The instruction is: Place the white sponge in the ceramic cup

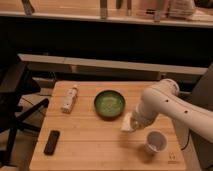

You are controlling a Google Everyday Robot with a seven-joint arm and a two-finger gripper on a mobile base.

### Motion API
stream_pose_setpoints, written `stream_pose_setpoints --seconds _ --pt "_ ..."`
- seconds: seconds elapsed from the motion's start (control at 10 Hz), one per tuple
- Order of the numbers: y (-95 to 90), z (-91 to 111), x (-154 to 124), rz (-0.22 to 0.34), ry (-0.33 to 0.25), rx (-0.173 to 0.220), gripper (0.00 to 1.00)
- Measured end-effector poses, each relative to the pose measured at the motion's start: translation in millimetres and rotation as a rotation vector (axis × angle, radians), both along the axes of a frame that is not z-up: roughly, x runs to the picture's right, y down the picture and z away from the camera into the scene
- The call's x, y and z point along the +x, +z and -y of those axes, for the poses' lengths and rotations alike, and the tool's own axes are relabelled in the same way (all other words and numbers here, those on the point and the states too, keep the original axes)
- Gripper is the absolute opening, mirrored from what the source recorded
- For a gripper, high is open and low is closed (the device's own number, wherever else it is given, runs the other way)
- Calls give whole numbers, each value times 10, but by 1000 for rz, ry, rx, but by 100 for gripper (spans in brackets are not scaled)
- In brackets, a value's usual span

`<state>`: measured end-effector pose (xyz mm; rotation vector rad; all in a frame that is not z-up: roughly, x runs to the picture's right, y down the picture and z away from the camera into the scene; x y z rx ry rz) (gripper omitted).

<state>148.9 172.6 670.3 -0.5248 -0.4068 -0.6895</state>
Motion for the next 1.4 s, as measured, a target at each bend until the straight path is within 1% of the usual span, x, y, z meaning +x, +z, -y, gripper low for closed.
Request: stream_pose_setpoints --seconds 0.3,0.4,0.6,0.9,1.4 --pt "-94 -55 64 -10 29 -4 0" --pt "-98 -57 86 -5 33 -5 0" --pt "-116 -85 231 -6 45 -11 0" --pt "-127 -108 326 -13 65 -16 0" --pt "-199 -177 462 -23 96 -18 0"
